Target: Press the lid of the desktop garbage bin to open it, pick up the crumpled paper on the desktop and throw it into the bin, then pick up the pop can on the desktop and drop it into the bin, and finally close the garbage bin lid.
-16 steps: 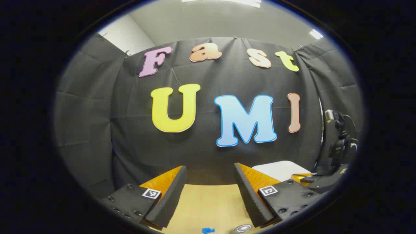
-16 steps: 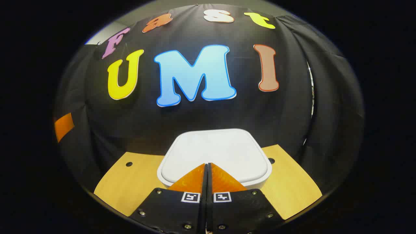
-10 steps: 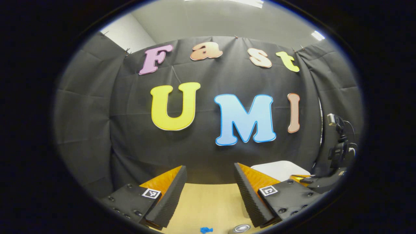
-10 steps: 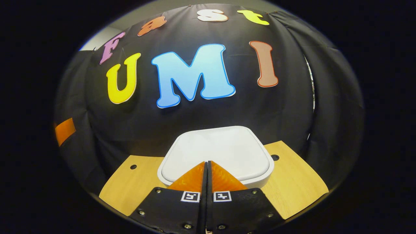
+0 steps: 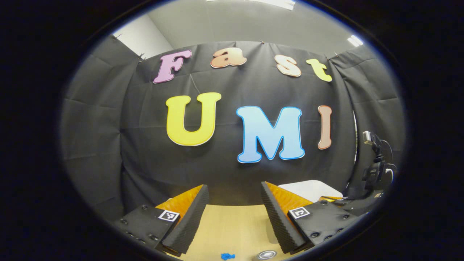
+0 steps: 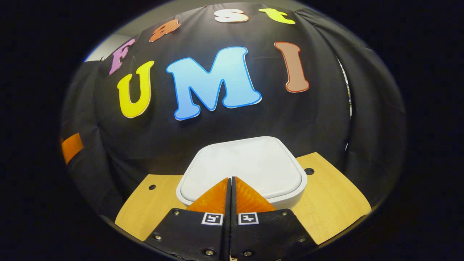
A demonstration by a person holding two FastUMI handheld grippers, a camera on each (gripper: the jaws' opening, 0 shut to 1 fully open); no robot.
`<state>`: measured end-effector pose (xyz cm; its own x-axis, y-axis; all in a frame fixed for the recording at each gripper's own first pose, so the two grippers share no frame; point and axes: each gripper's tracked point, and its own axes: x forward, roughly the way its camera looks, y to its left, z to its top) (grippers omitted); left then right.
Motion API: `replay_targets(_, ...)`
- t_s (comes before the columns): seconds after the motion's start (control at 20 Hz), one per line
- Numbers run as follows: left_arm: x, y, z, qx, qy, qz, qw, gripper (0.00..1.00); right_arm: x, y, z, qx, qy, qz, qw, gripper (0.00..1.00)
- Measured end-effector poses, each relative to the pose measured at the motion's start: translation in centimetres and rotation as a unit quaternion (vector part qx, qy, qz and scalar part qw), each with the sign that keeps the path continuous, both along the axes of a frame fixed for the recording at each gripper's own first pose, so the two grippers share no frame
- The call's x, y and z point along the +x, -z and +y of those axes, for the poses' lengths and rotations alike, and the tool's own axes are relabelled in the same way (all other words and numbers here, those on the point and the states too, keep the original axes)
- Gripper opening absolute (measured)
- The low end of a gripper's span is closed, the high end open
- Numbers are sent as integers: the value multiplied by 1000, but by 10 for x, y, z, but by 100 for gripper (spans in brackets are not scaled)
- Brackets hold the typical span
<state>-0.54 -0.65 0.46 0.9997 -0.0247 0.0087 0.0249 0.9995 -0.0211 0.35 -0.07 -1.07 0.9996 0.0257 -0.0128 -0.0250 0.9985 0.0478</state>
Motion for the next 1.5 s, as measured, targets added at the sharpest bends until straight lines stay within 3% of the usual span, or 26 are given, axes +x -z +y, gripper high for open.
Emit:
replay_targets(0.35, -30, -2, 7, -4, -3, -1, 1000, 94, -6, -16, -3, 4, 2, -14, 1000, 1)
replay_targets(0.55, -35, 7, 11, -4, -6, 7, 1000, 98, -24, -45, -5, -4, 5, -57, 998, 1)
replay_targets(0.6, -35, 9, 12, -4, -6, 9, 1000, 90, -30, -53, -4, -9, 5, -70, 998, 0)
replay_targets(0.75, -37, 14, 12, -4, -4, 13, 1000, 98, -36, -63, -2, -11, -2, -77, 997, 1)
replay_targets(1.15, -46, 28, 17, -5, -2, 25, 1000, 98, -53, -73, -2, -7, -3, -94, 996, 1)
replay_targets(1.35, -45, 31, 22, -7, -4, 26, 1000, 90, -61, -83, 3, -1, -7, -105, 994, 1)
replay_targets(1.5, -42, 32, 23, -9, 5, 21, 1000, 91, -70, -95, 6, 4, -10, -121, 993, 1)
